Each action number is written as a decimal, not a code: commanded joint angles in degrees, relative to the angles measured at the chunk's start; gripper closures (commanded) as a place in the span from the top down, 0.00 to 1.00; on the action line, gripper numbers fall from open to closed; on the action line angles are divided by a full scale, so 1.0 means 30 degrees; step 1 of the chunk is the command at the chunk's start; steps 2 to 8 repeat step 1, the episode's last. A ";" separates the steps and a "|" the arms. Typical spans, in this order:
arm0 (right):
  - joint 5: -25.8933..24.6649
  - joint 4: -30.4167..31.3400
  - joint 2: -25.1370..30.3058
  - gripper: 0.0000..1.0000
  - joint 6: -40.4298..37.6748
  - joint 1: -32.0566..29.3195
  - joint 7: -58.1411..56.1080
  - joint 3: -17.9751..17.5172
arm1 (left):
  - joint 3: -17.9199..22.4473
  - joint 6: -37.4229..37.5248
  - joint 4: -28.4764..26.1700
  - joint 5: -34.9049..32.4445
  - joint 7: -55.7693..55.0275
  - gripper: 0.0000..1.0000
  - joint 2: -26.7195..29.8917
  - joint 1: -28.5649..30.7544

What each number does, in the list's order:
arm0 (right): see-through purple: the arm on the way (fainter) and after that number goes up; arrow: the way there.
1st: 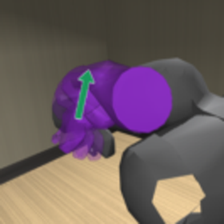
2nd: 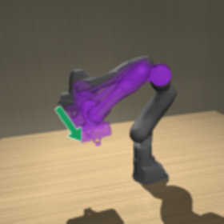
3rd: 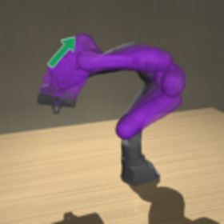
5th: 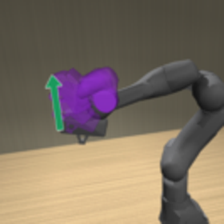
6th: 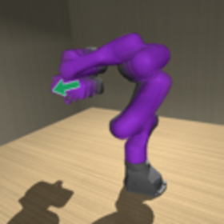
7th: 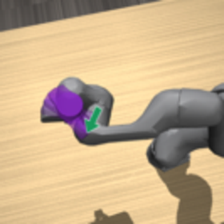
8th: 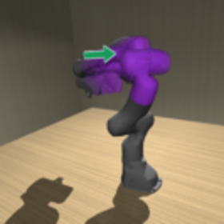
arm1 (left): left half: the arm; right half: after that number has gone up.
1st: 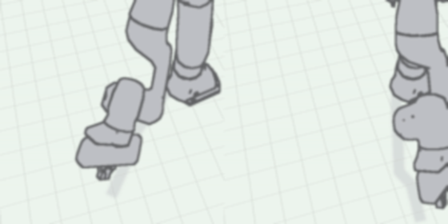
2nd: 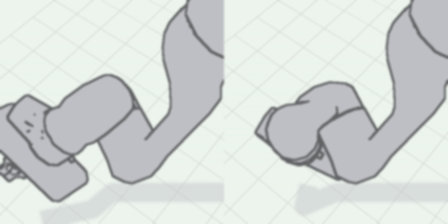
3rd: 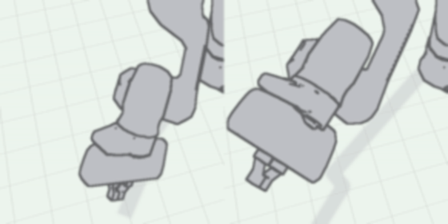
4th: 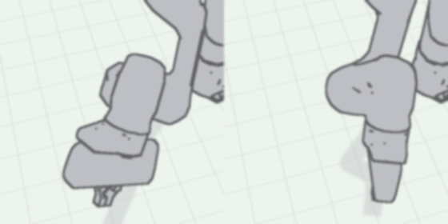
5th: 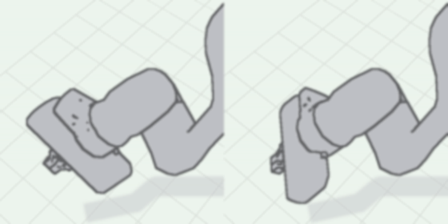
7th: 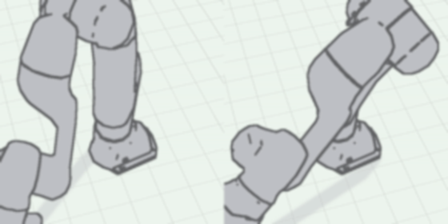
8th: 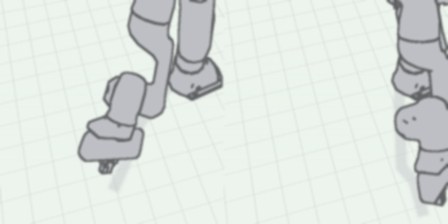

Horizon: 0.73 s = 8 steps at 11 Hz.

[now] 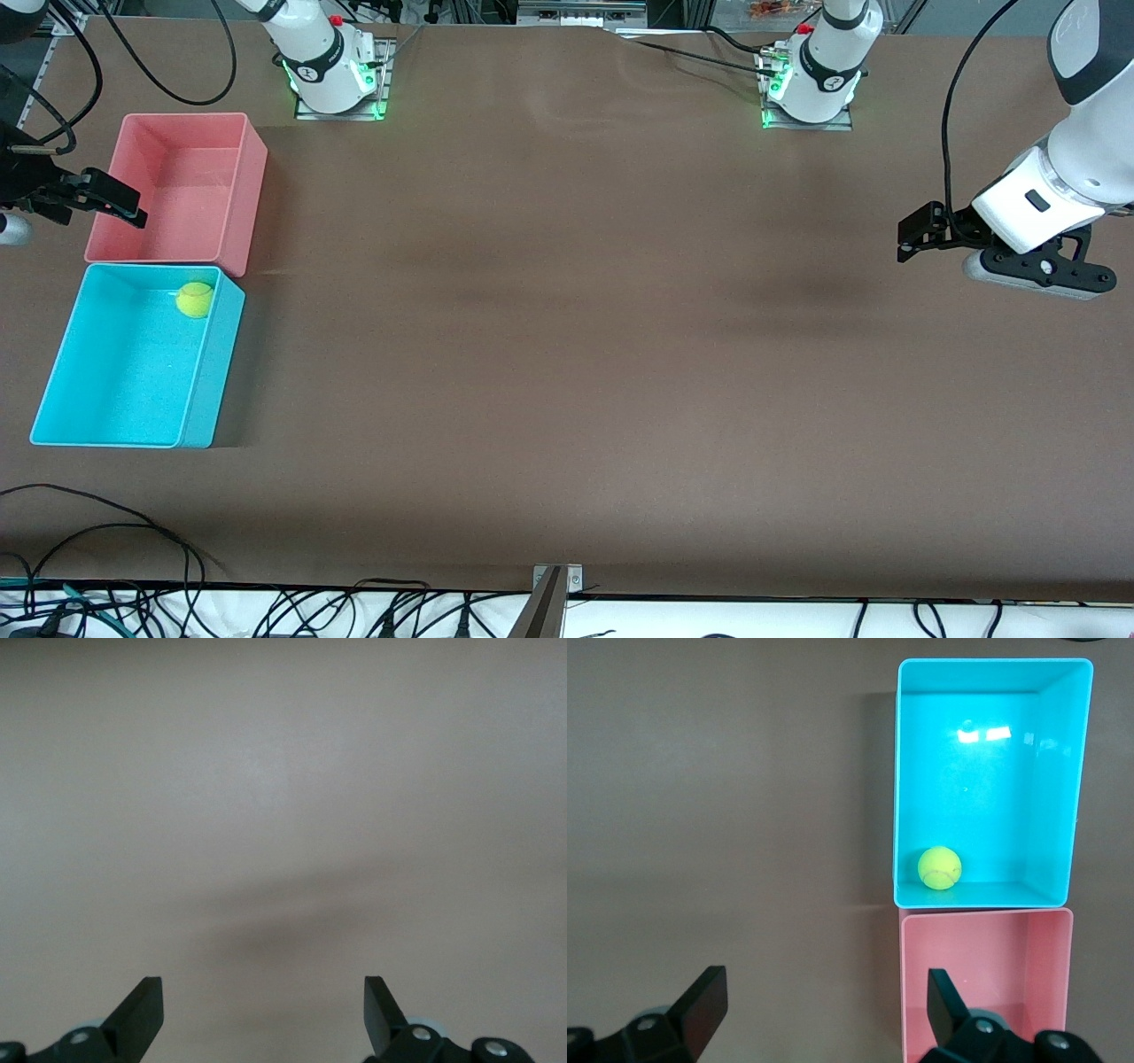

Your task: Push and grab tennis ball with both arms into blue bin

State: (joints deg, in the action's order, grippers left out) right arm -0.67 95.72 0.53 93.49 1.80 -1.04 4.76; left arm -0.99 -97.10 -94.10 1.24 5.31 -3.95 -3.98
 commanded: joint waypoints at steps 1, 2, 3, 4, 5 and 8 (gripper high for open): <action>0.0049 -0.0560 -0.0235 1.00 -0.0430 0.0190 0.0141 0.0258 | -0.0080 0.0346 0.0194 -0.0237 -0.0131 1.00 0.0086 0.0009; 0.0049 -0.0560 -0.0235 1.00 -0.0430 0.0190 0.0141 0.0258 | -0.0080 0.0346 0.0194 -0.0237 -0.0131 1.00 0.0086 0.0009; 0.0049 -0.0560 -0.0235 1.00 -0.0430 0.0190 0.0141 0.0258 | -0.0080 0.0346 0.0194 -0.0237 -0.0131 1.00 0.0086 0.0009; 0.0049 -0.0560 -0.0235 1.00 -0.0430 0.0190 0.0141 0.0258 | -0.0080 0.0346 0.0194 -0.0237 -0.0131 1.00 0.0086 0.0009; 0.0049 -0.0560 -0.0235 1.00 -0.0430 0.0190 0.0141 0.0258 | -0.0080 0.0346 0.0194 -0.0237 -0.0131 1.00 0.0086 0.0009; 0.0049 -0.0560 -0.0235 1.00 -0.0430 0.0190 0.0141 0.0258 | -0.0080 0.0346 0.0194 -0.0237 -0.0131 1.00 0.0086 0.0009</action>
